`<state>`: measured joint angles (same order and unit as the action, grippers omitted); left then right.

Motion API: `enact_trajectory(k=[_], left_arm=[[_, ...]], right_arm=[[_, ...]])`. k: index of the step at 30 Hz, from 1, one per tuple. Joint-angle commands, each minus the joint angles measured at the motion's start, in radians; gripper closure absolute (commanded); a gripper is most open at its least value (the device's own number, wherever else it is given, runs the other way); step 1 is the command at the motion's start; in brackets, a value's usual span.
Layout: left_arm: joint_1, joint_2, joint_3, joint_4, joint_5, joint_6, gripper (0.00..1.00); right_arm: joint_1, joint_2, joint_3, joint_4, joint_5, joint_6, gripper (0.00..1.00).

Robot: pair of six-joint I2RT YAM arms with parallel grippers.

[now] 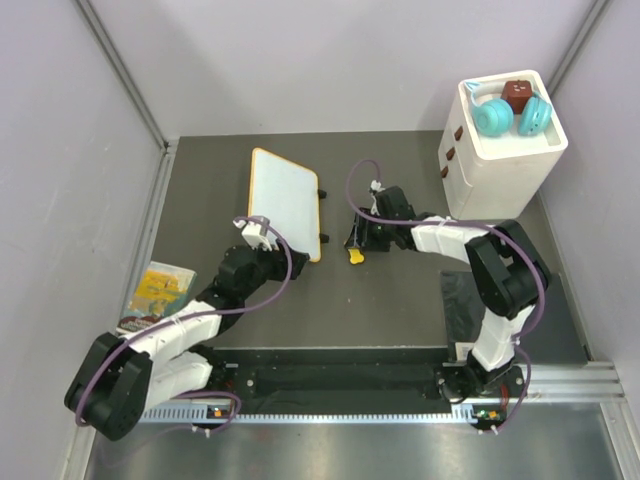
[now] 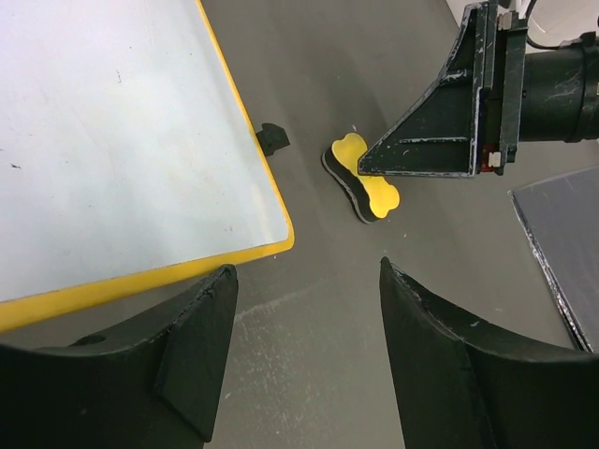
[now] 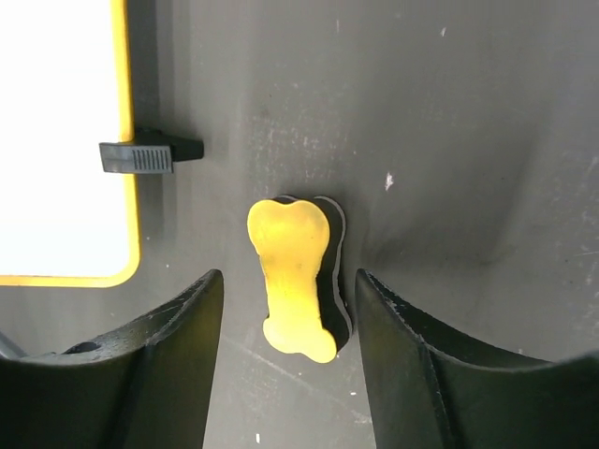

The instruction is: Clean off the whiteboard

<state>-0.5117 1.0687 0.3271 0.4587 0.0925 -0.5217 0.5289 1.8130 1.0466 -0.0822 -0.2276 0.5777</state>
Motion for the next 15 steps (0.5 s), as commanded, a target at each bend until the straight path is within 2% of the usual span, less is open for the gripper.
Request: enact_trajectory(k=[1,4,5,6,10,15], left_arm=[[0.001,-0.041,0.02,0.008,-0.01,0.0,0.33],[0.001,-0.065,0.007,0.003,0.001,-0.009,0.33],[0.001,-0.073,0.001,0.001,0.001,-0.011,0.33],[0.001,-0.085,0.0,-0.003,0.006,-0.017,0.33],[-0.001,-0.191,0.003,-0.063,0.015,-0.029,0.33],[0.001,-0.34,0.036,-0.205,0.015,-0.032,0.32]], right_arm=[[-0.007,-0.052,0.026,0.064,0.018,-0.024,0.45],[-0.007,-0.009,0.076,0.123,-0.016,-0.032,0.62],[-0.007,0.006,0.104,0.152,-0.027,-0.032,0.85],[-0.007,0.044,0.124,0.159,-0.036,-0.033,0.97],[-0.006,0.155,0.242,0.173,-0.093,-0.033,1.0],[0.003,0.238,0.296,0.154,-0.102,-0.05,1.0]])
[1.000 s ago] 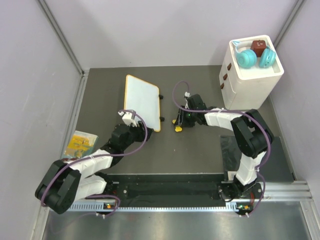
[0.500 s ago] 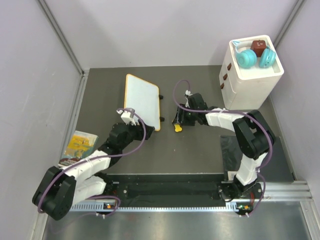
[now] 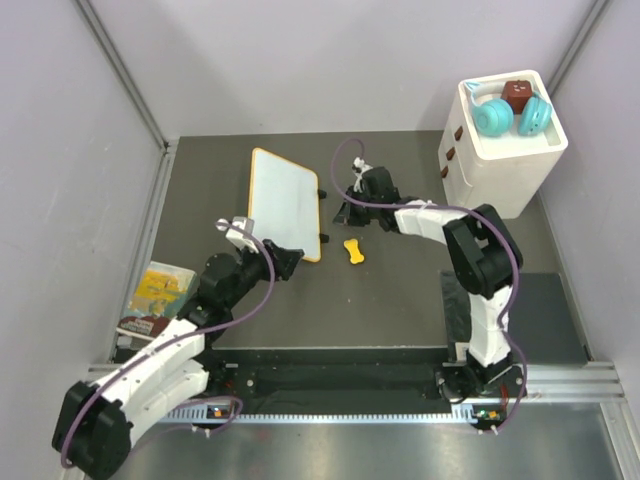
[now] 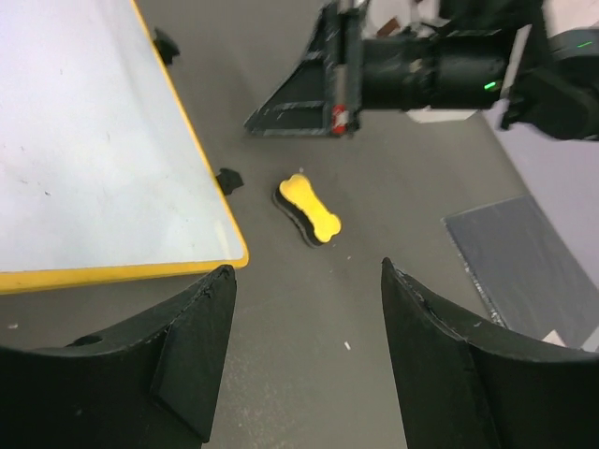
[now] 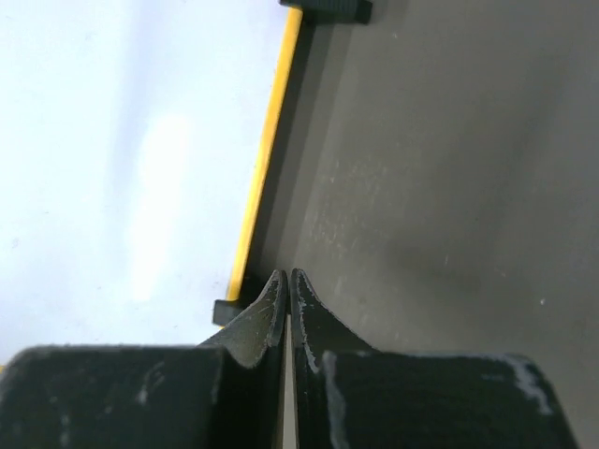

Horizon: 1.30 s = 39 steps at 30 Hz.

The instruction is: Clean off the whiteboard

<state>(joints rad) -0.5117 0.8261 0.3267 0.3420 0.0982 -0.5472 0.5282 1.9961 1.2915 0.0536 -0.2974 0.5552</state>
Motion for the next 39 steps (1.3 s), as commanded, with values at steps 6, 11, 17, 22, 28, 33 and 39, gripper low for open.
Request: enact_trajectory(k=[6,11,17,22,28,33,39], left_arm=[[0.001,-0.153,0.191,-0.309,-0.06,0.003,0.3],[0.001,-0.088,0.365,-0.439,-0.066,-0.007,0.3],[0.001,-0.078,0.459,-0.508,-0.091,0.003,0.29],[0.001,-0.099,0.462,-0.54,-0.124,0.013,0.29],[0.002,-0.114,0.456,-0.557,-0.137,0.018,0.28],[0.002,-0.119,0.462,-0.577,-0.141,0.021,0.28],[0.002,-0.12,0.483,-0.612,-0.144,0.035,0.28]], right_arm=[[0.041,0.084,0.037,0.002,-0.029,-0.002,1.0],[0.102,0.044,-0.015,0.006,0.033,0.035,1.0],[0.184,0.084,0.003,0.014,0.041,0.089,1.0],[0.227,0.151,0.08,0.012,0.05,0.12,1.0],[0.242,0.243,0.201,0.016,0.015,0.181,1.0],[0.262,0.242,0.221,0.002,0.029,0.186,1.0],[0.227,0.077,0.089,-0.049,0.141,0.135,1.0]])
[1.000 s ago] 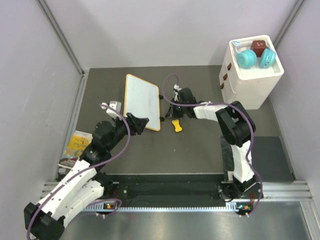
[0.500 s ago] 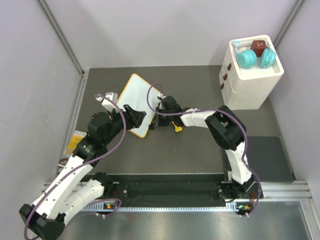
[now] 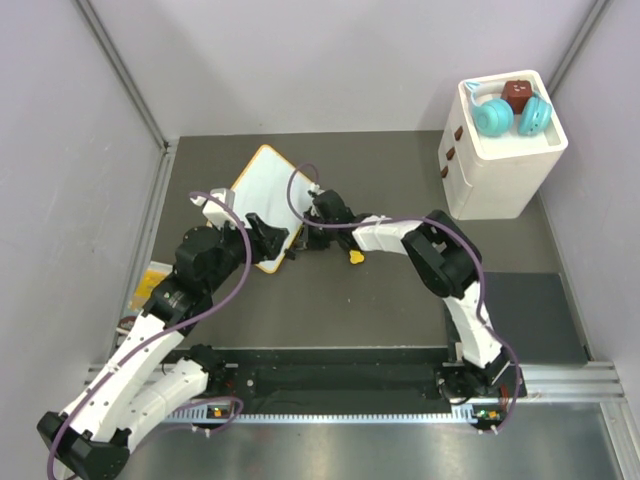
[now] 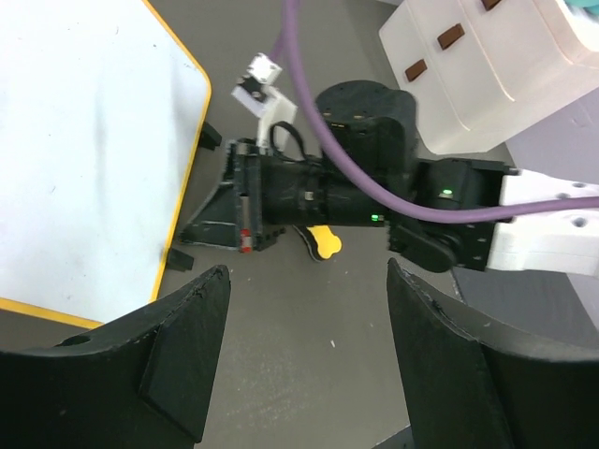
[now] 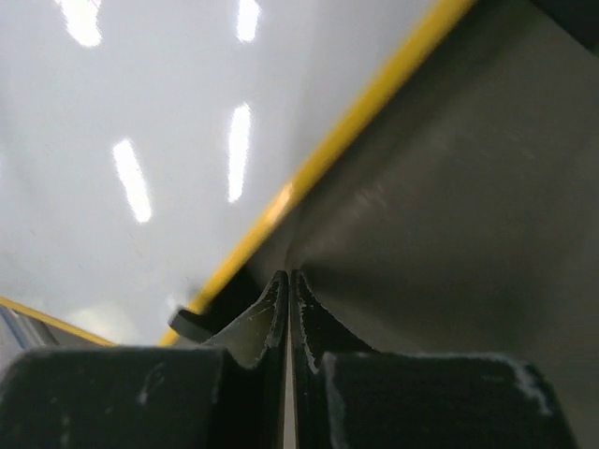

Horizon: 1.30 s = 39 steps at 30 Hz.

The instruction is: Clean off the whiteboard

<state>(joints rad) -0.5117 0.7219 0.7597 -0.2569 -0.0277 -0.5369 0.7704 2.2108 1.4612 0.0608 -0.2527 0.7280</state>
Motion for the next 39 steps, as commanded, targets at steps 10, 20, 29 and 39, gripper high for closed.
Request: enact_trajectory(k=[10,20,29,39], left_arm=[[0.002,0.016,0.044,-0.041,-0.014,0.028,0.25],[0.006,0.223,0.118,-0.081,0.077,0.051,0.17],[0.029,0.519,0.263,-0.113,0.328,0.066,0.01],[0.03,0.59,0.279,-0.031,0.342,0.098,0.01]], right_arm=[[-0.132,-0.575,-0.331,-0.22,0.231,-0.19,0.97],[-0.276,-0.93,-0.525,-0.279,0.25,-0.294,0.23],[-0.316,-1.175,-0.677,-0.346,0.374,-0.312,0.01],[-0.496,-1.376,-0.878,-0.358,0.308,-0.297,0.01]])
